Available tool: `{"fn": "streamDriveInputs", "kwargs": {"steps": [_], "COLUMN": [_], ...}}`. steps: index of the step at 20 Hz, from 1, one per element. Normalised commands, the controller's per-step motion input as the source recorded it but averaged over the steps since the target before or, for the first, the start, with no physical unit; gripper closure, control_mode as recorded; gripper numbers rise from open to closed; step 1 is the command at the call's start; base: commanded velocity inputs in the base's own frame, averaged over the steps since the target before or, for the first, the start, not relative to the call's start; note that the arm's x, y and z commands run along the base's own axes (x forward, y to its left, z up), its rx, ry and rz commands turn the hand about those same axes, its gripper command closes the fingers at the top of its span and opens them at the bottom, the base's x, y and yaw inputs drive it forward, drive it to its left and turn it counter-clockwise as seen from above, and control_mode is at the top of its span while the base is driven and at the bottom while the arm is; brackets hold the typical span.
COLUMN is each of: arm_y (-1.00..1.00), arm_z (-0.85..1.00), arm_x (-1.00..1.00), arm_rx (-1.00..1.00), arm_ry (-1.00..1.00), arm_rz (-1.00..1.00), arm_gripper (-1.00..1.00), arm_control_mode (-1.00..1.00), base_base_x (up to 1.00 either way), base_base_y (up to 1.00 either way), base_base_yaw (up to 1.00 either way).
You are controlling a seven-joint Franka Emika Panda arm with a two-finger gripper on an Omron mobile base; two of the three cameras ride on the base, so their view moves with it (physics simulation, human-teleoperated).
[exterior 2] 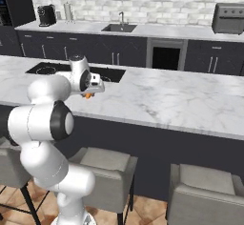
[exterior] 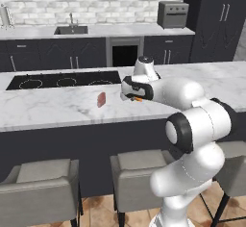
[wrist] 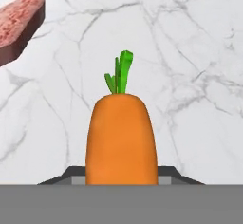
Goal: Open the fridge, remove the orange, carrot, and steak, and place them on any counter.
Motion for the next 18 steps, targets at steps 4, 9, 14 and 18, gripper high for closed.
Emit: {"fn": "streamDriveInputs", "kwargs": {"steps": [4,9,14,18], "arm_y": [0.18,0.07,0.00,0.00], "arm_z": [-0.46,-0.42,-0.33,-0.12], "arm_x": [0.41,0.49,0.39,0.08], "arm_rx": [0.00,0.00,0.00,0.00], "arm_ry": [0.00,0.00,0.00,0.00], "arm_rz": [0.00,0.00,0.00,0.00], "arm_gripper": [1.00,1.00,1.00,1.00], "arm_control_mode": [-1.00,-1.00,-1.00,-1.00], "base_base_x": [0.00,0.00,0.00,0.00], "base_base_y": [0.00,0.00,0.00,0.00], "base_base_yaw": [0.00,0.00,0.00,0.00]}}
